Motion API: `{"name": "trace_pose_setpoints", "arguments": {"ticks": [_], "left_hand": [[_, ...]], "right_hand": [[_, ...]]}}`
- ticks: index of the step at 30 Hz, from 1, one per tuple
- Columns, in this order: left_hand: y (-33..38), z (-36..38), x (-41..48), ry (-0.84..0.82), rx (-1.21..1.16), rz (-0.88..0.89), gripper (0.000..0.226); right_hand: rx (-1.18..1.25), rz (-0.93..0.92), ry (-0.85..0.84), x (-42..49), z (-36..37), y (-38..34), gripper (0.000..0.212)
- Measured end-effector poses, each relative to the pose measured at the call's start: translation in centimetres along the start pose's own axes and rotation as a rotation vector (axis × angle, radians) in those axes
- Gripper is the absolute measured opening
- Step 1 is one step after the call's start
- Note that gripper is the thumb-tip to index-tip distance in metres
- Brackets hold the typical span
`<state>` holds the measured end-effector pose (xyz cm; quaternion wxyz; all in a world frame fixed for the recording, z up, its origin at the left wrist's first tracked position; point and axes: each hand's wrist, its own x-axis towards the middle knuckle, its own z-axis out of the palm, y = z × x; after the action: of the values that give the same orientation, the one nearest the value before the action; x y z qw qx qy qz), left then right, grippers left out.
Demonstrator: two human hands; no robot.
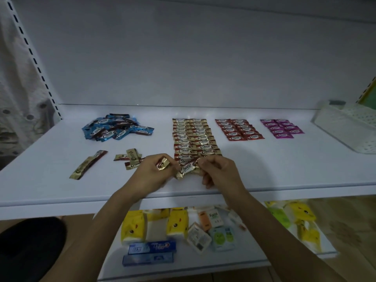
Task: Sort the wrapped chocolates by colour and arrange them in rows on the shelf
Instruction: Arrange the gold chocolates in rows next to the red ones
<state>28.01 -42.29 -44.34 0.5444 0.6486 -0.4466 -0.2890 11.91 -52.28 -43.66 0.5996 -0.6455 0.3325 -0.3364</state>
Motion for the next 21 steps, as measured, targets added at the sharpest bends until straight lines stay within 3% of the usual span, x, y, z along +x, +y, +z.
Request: {"name": "trace_pose_setpoints", "arguments": {"ticks": [2, 7, 9, 14, 17, 21], "left_hand": [[-0.2, 0.2, 0.1, 0.006, 0.021, 0.013, 0.010], [-0.8, 0.3, 0.1, 0.069, 0.093, 0.134, 0.013], [-1.0, 0.1, 0.0, 0.135, 0.068, 0.163, 0.019], [-1.3, 0.4, -0.3, 0.198, 0.141, 0.152, 0.022], [-1.6, 0.9, 0.0, 0.219, 0.348, 0.158, 0.017], [-1.8, 1.4, -0.2, 0.293, 0.435, 0.242, 0.022]], "right_hand": [[0.020, 0.007, -0.032, -0.1, -0.1, 0.3, 0.005], [-0.069, -0.029, -0.050, 0.0, -0.3, 0.6, 0.015], [-0.201, -0.082, -0.064, 0.0, -0.2, 0.8, 0.016], [-0.824, -0.247, -0.017, 0.1, -0.1, 1.5, 0.023], [-0.923, -0.216, 0.023, 0.2, -0.6, 1.5, 0.025], [-0.962, -0.238, 0.035, 0.1, -0.4, 1.9, 0.025]]}}
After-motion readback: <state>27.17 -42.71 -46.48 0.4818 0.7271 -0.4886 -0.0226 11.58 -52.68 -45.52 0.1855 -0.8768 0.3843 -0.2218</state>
